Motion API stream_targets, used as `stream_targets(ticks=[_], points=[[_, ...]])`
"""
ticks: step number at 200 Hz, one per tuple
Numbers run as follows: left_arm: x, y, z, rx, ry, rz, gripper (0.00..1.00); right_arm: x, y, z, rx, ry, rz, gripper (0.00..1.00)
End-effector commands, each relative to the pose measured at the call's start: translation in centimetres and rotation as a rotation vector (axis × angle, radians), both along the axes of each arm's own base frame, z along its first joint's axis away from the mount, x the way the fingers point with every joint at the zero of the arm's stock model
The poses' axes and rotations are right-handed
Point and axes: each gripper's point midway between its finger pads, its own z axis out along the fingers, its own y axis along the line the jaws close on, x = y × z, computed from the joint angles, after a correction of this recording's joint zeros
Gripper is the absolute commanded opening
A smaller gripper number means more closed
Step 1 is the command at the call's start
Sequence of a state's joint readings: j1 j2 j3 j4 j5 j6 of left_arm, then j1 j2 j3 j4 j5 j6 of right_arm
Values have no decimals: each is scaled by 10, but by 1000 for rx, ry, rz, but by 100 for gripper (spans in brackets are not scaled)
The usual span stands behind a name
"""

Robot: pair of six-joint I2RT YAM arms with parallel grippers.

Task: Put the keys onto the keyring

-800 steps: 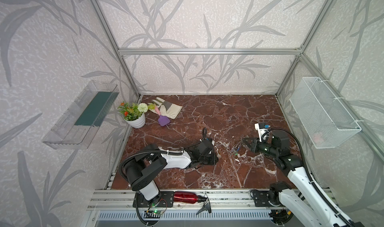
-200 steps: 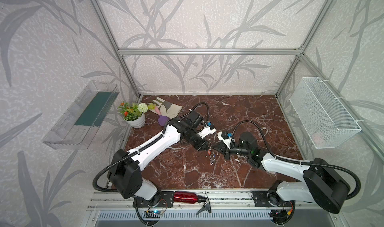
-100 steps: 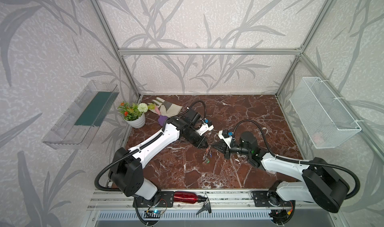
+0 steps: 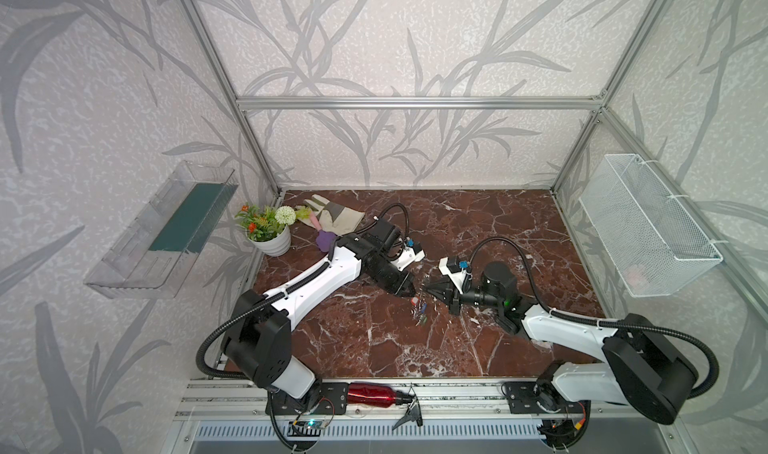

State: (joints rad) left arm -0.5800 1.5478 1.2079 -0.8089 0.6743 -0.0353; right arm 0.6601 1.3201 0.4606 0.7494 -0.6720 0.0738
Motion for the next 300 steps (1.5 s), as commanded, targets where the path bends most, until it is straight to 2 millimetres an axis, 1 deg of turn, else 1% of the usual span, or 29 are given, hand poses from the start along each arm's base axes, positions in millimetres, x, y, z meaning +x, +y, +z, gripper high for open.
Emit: stream_targets(ticks=[1,25,51,71,104,121,131,151,196,228,280,300], points=[[4,2,-6,10,4,25,0,-4,2,22,68,-60,34,0],[1,-1,0,-25,2,6,0,-3,2,21,65,-59,30,0],[1,3,7,-46,-31,17,0,0,0,20,84,-48,17,0],[-5,6,17,-71,-92,-10,0,1,1,17,81,-33,26,0],[-3,16,30,-61,-218,-24,0,1,2,16,84,-30,31,0],[-4,15,41,-85,-276,-45,0,2,2,13,73,-28,28,0],[-5,16,44,-86,-309,-59,0,2,2,12,70,-27,28,0],[-1,20,44,-38,-352,-71,0,3,3,10,59,-26,32,0],[2,16,41,29,-376,-123,0,3,5,6,52,-12,44,0],[0,9,45,-7,-384,-138,0,3,6,4,51,-7,46,0],[-4,7,34,-4,-340,-148,0,4,6,4,53,-5,45,0],[-8,3,34,-32,-317,-163,0,5,7,3,51,0,41,0]])
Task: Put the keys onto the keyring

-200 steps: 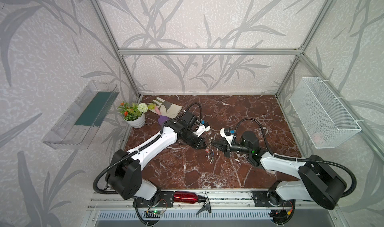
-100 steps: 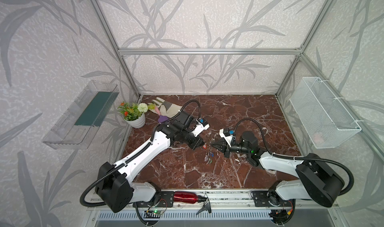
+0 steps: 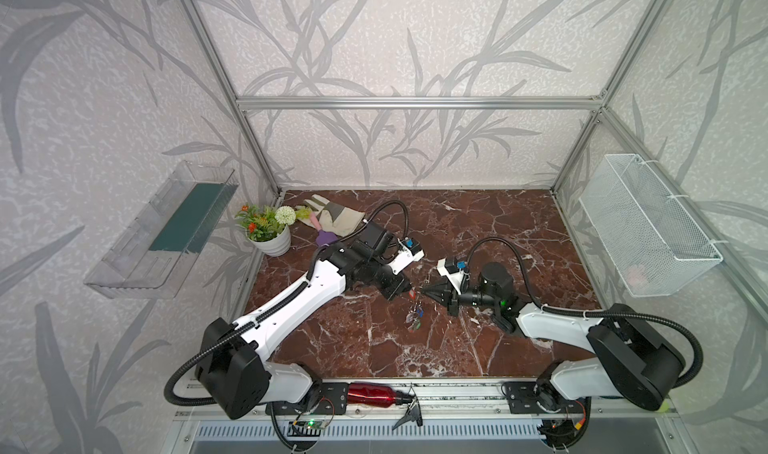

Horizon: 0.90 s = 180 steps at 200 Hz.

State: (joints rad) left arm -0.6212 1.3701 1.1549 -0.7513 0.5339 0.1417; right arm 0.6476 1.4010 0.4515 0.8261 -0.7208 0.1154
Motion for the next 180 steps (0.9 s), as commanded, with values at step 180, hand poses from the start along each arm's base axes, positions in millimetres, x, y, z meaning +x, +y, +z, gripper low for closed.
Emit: stream_targets(ticks=[180], points=[[-22,-10,-8,-81,76,-39,0,13,-2,21,66,-43,-39,0]])
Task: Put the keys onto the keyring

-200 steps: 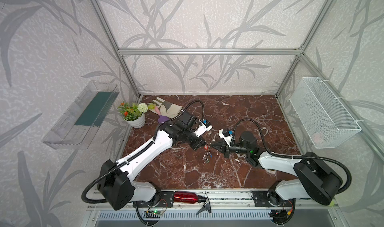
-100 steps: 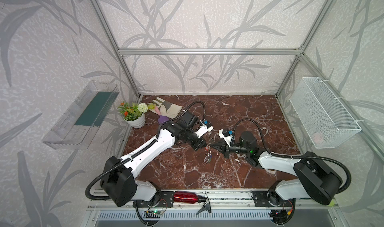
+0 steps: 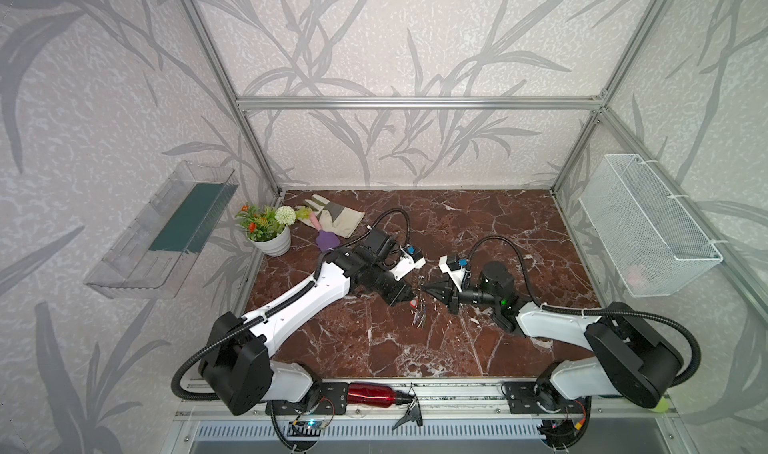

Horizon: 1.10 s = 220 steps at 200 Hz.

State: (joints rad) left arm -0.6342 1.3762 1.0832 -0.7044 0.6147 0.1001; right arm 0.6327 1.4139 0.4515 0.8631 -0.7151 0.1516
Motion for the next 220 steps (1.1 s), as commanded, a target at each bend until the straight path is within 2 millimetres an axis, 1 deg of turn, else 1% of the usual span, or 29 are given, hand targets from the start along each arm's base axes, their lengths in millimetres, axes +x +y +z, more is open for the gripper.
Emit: stream_targets(ticks=[1,39,79,111,165,190,220], points=[[-5,-3,9,-41,-16,-16,0,6,0,19,45,-59,-14,0],[-6,-4,11,-60,-8,0,0,5,1,19,46,-56,-9,0],[4,-8,14,-84,-8,44,0,4,2,19,51,-53,-3,0],[14,-5,12,-91,-5,118,0,4,1,19,52,-53,-3,0],[25,-1,6,-86,10,209,0,4,2,19,59,-49,1,0],[23,-6,7,-133,18,210,0,4,2,19,57,-47,0,0],[25,-8,13,-172,19,223,0,4,2,19,58,-48,1,0]])
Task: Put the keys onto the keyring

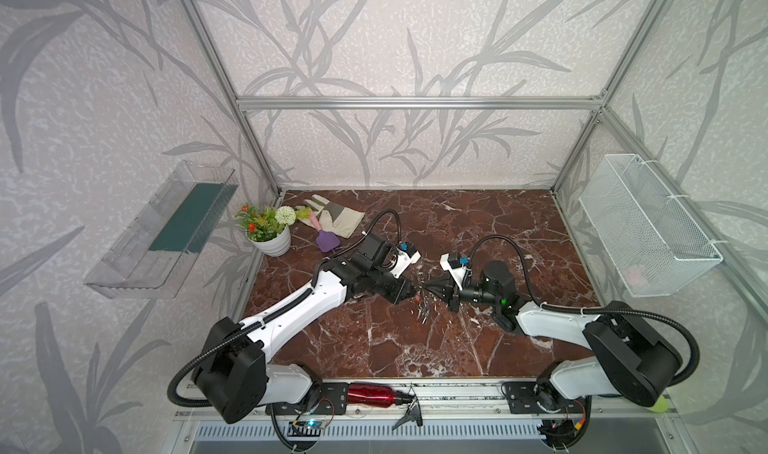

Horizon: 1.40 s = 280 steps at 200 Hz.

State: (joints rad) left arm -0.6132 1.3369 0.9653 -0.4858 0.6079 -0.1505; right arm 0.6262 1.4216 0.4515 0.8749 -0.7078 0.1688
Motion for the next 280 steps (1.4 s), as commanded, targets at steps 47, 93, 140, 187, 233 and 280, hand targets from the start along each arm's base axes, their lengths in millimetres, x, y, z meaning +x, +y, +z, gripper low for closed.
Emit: stream_targets(ticks=[47,93,140,187,233,280], points=[[6,-6,28,-110,-54,13,0,1,4,18,47,-56,16,0],[-2,-4,21,-91,-27,-18,0,2,4,17,48,-52,11,0],[-1,17,-4,50,-6,44,0,4,3,18,47,-59,-6,0],[-15,1,16,-85,-12,-51,0,6,4,15,43,-52,-6,0],[-12,-3,23,-110,-30,-63,0,6,5,13,37,-45,-2,0],[-2,-6,26,-132,-47,-18,0,5,3,15,39,-54,-7,0]])
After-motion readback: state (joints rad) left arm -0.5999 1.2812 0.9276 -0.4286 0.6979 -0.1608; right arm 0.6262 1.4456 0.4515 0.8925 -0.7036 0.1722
